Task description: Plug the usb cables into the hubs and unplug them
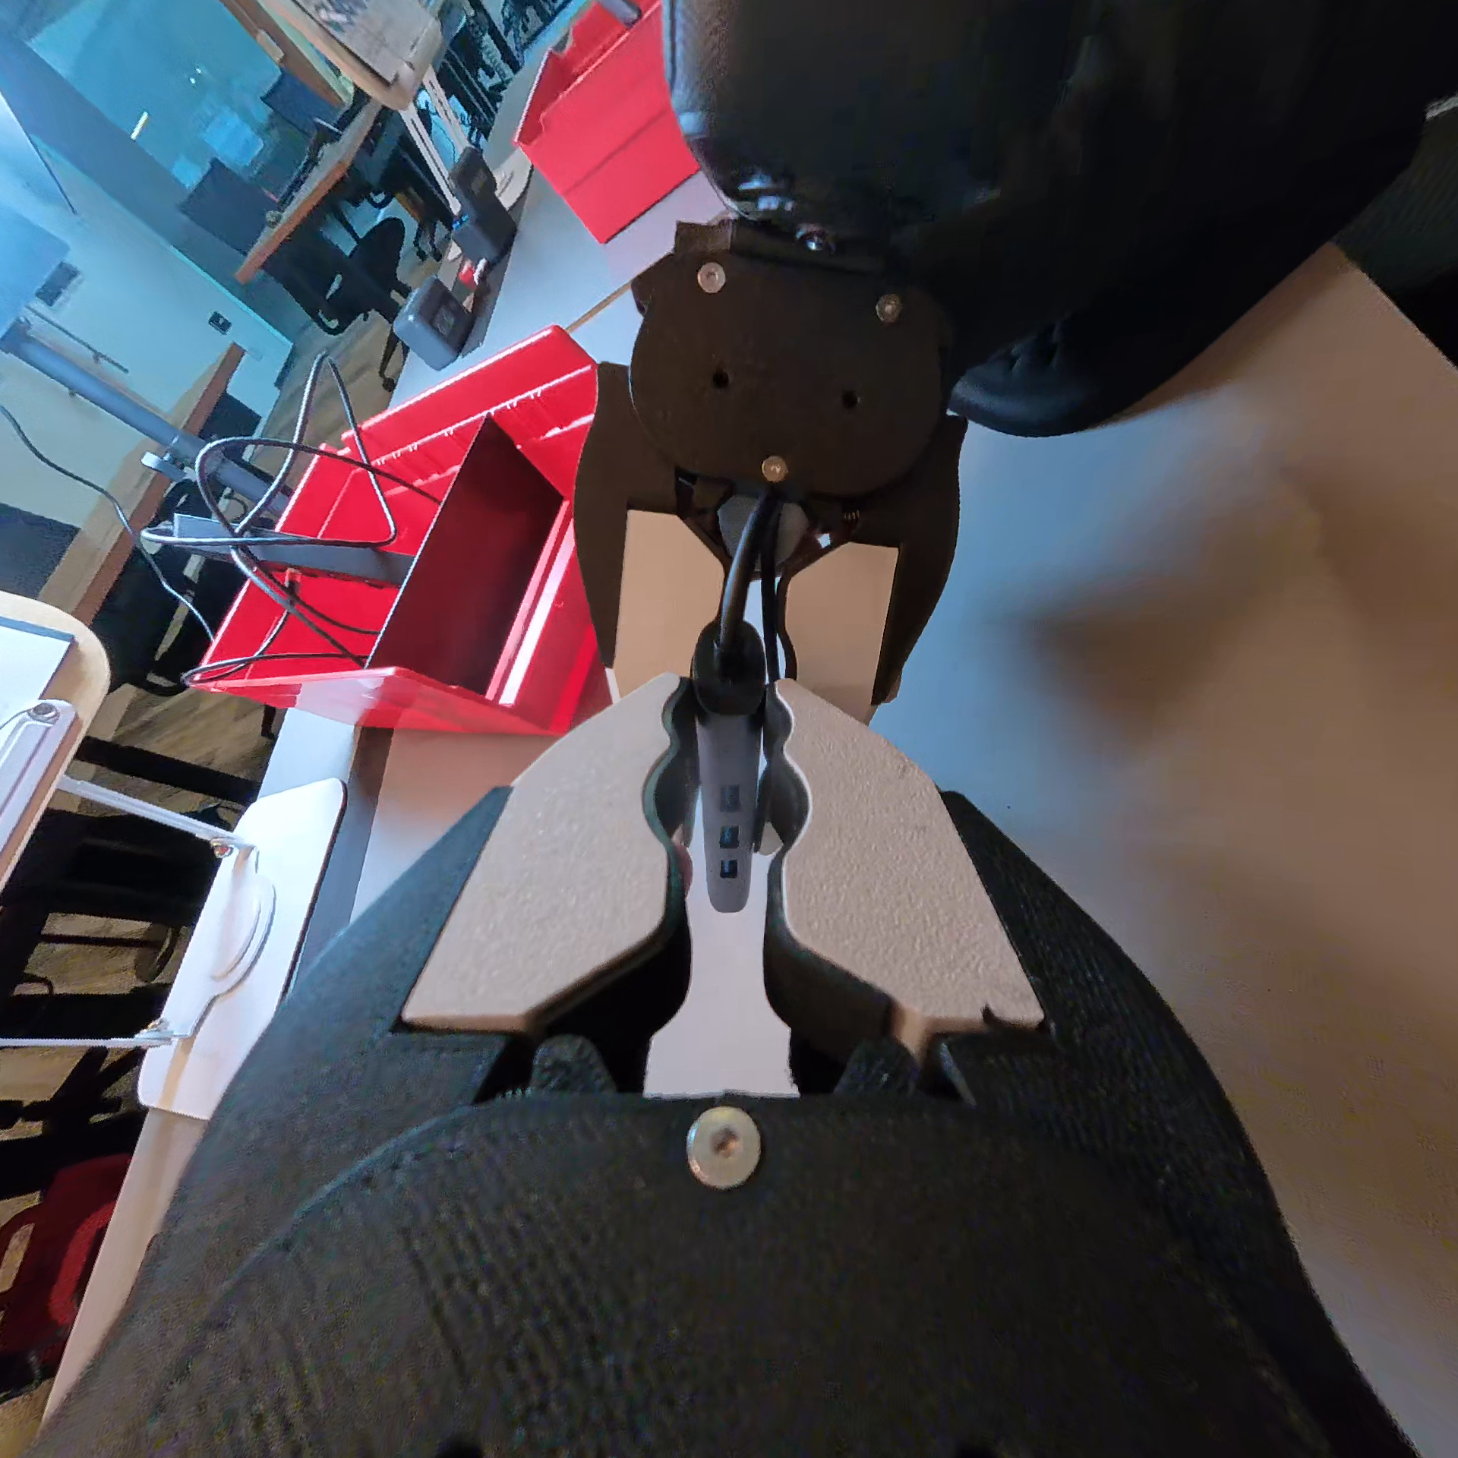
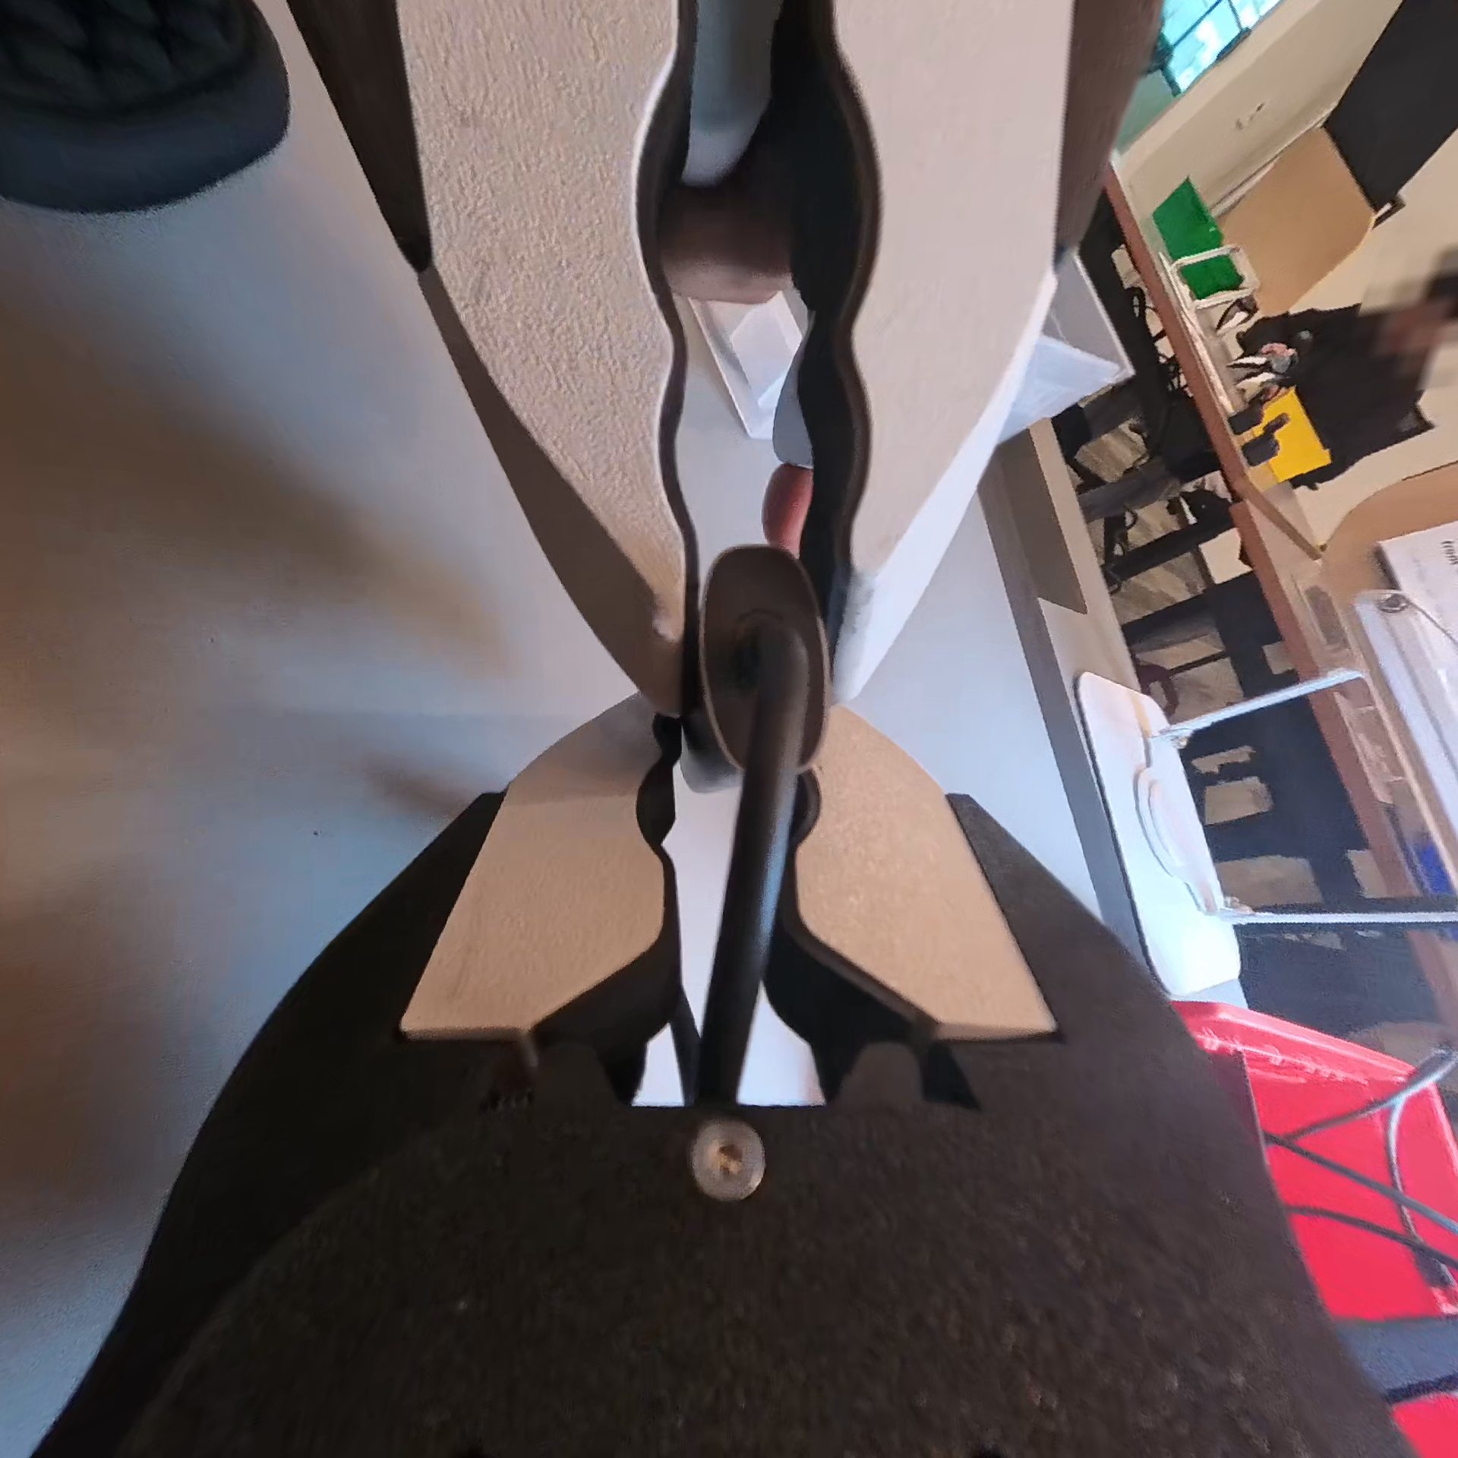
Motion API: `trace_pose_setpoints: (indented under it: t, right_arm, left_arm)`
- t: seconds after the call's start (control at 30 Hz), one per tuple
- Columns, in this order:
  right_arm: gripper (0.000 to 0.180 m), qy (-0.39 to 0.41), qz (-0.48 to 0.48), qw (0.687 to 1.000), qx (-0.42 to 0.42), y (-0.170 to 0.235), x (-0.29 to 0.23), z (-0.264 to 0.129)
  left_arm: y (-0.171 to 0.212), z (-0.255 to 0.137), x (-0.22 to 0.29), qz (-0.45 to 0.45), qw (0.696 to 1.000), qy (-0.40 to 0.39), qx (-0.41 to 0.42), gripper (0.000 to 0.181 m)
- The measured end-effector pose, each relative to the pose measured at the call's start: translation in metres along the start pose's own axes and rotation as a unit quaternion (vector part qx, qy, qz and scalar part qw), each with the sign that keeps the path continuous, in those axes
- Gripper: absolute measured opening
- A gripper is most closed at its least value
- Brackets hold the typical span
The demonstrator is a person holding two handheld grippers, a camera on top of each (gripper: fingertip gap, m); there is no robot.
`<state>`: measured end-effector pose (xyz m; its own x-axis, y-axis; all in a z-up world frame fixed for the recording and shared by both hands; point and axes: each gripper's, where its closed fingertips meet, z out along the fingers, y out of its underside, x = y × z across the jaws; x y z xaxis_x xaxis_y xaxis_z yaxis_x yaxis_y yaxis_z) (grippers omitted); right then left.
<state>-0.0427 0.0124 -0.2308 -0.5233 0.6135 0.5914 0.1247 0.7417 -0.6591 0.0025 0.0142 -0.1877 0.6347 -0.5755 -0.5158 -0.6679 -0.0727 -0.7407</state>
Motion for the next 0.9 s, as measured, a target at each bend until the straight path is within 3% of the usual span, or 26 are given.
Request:
trace_pose_setpoints:
  t: [0.2, 0.33, 0.47, 0.63, 0.67, 0.9]
  right_arm:
    - [0.019, -0.008, -0.01, 1.0, -0.02, 0.005, -0.002, -0.001]
    - [0.019, -0.031, 0.039, 0.998, 0.04, -0.008, -0.002, -0.007]
    - [0.018, -0.03, 0.092, 0.988, 0.117, -0.024, 0.012, -0.025]
    - [0.018, -0.048, 0.14, 0.961, 0.233, -0.052, 0.023, -0.054]
    - [0.018, -0.049, 0.137, 0.961, 0.236, -0.053, 0.022, -0.056]
    - [0.018, -0.048, 0.084, 0.97, 0.225, -0.052, 0.012, -0.054]
  left_arm:
    - [0.0, 0.003, 0.002, 0.005, 1.0, -0.003, -0.008, 0.016]
    - [-0.012, 0.0, 0.0, -0.026, 0.999, 0.001, 0.042, 0.016]
    - [0.002, -0.014, -0.004, -0.094, 0.993, 0.049, 0.046, 0.042]
    - [0.025, -0.008, -0.009, -0.115, 0.992, 0.045, 0.035, 0.03]
    - [0.021, -0.007, -0.01, -0.107, 0.993, 0.037, 0.043, 0.018]
    - [0.026, -0.008, -0.001, -0.083, 0.994, 0.063, 0.012, 0.017]
